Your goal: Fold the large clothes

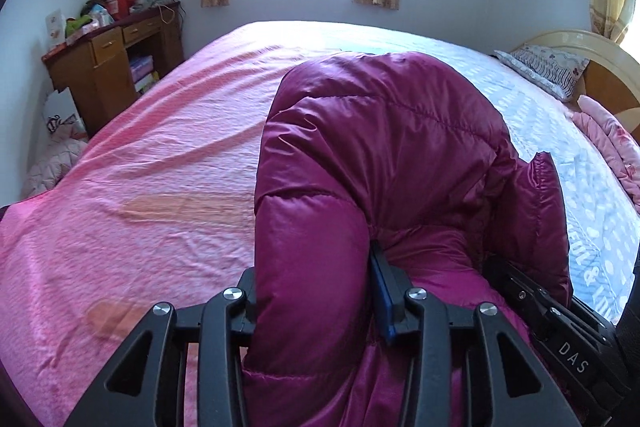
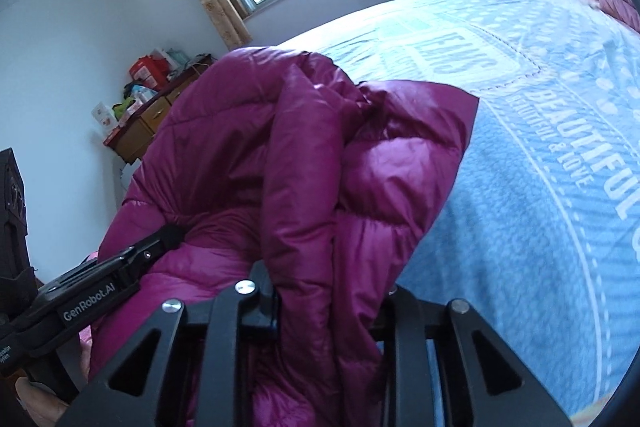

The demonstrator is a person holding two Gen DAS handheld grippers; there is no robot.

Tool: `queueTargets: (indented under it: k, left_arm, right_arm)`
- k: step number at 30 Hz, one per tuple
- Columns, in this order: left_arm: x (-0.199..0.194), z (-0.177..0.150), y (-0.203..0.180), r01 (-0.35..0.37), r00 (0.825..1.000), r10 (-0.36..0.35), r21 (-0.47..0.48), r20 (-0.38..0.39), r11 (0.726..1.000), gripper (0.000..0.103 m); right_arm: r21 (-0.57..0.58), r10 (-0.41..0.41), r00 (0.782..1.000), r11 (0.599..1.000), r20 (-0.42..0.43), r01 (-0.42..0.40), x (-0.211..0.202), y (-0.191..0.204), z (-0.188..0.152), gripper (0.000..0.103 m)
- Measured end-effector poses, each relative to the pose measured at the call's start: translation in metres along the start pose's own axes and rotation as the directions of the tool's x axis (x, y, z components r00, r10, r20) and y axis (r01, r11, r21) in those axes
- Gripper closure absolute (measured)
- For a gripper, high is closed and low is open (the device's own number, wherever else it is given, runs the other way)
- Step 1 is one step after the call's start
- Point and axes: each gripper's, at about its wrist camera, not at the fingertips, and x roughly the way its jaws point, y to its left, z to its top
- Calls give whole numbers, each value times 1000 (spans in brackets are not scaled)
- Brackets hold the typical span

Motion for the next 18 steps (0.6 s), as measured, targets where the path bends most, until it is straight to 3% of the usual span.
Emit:
queueTargets:
  k: [18]
  left_arm:
    - [-103, -12, 62, -29, 983, 50, -113, 180, 993, 61]
  right_arm:
    - [-186, 116, 987, 978, 111, -94, -47, 68, 0, 77]
